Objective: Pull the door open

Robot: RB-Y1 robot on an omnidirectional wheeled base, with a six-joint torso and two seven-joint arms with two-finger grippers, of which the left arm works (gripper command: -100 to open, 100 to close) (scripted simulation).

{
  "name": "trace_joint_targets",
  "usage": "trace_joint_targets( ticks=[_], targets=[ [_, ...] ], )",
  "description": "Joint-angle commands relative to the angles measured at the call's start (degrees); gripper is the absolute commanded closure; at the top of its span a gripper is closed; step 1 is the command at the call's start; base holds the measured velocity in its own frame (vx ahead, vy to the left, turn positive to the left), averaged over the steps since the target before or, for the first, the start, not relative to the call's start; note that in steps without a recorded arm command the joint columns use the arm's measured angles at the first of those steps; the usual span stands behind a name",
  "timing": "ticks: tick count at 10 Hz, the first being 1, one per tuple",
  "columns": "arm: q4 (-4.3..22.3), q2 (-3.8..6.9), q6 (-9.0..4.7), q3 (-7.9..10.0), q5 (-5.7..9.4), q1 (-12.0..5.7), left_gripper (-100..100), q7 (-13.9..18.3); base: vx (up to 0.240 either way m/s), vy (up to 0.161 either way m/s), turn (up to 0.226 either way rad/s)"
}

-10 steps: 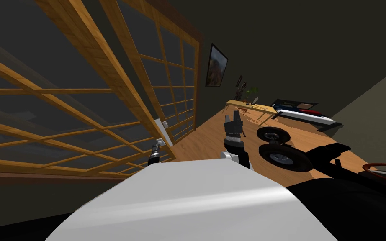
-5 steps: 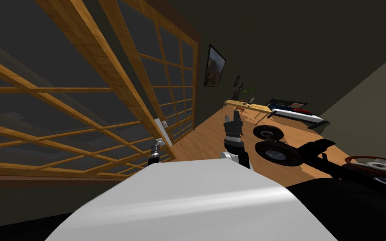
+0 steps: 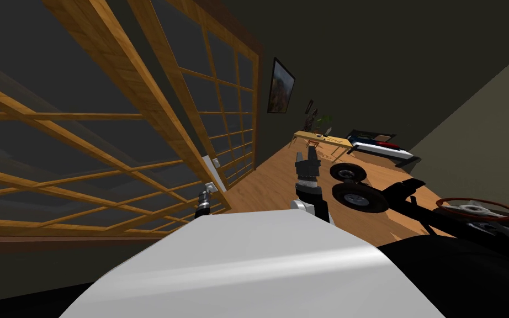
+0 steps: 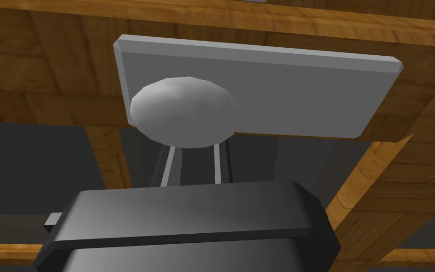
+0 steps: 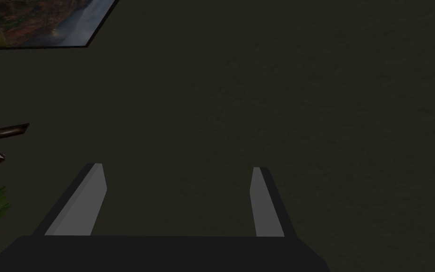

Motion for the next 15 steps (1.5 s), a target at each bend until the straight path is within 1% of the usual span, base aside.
trace_joint_targets(
  ticks=[1,2,3,4,5,6,7,8,9,12,13,14,15],
  targets=[
    [0.1,-0.33,-0.65,-0.86,0.29,-1.00,100,1.8,-0.039,0.011,-0.039],
    [0.0,-0.18,-0.67,-1.44,1.38,-0.93,100,3.9,-0.037,0.006,-0.057],
    [0.0,-0.18,-0.67,-1.44,1.38,-0.93,100,4.2,-0.024,0.009,-0.035],
    [-0.1,-0.03,-0.69,-2.02,2.46,-0.87,100,6.5,-0.034,0.014,-0.071],
    [-0.1,-0.03,-0.69,-2.02,2.46,-0.87,100,6.6,-0.035,0.009,-0.030],
    [-0.1,0.12,-0.71,-2.58,3.52,-0.80,100,8.9,-0.037,0.007,-0.056],
    [-0.2,0.26,-0.73,-3.15,4.57,-0.73,100,10.4,-0.059,0.016,-0.108],
    [-0.2,0.26,-0.73,-3.15,4.57,-0.73,100,11.3,-0.044,0.021,-0.034],
    [-0.3,0.41,-0.75,-3.71,5.63,-0.66,100,13.4,-0.040,0.009,-0.027],
    [-0.3,0.41,-0.75,-3.71,5.63,-0.66,100,13.7,-0.012,-0.002,-0.012],
    [-0.4,0.55,-0.78,-4.27,6.68,-0.60,100,16.1,-0.024,0.013,-0.056],
    [-0.4,0.55,-0.78,-4.27,6.68,-0.60,100,16.1,-0.031,0.003,-0.025],
    [-0.2,0.55,0.18,-4.19,7.89,0.38,-100,17.9,-0.043,0.023,0.011]
  ],
)
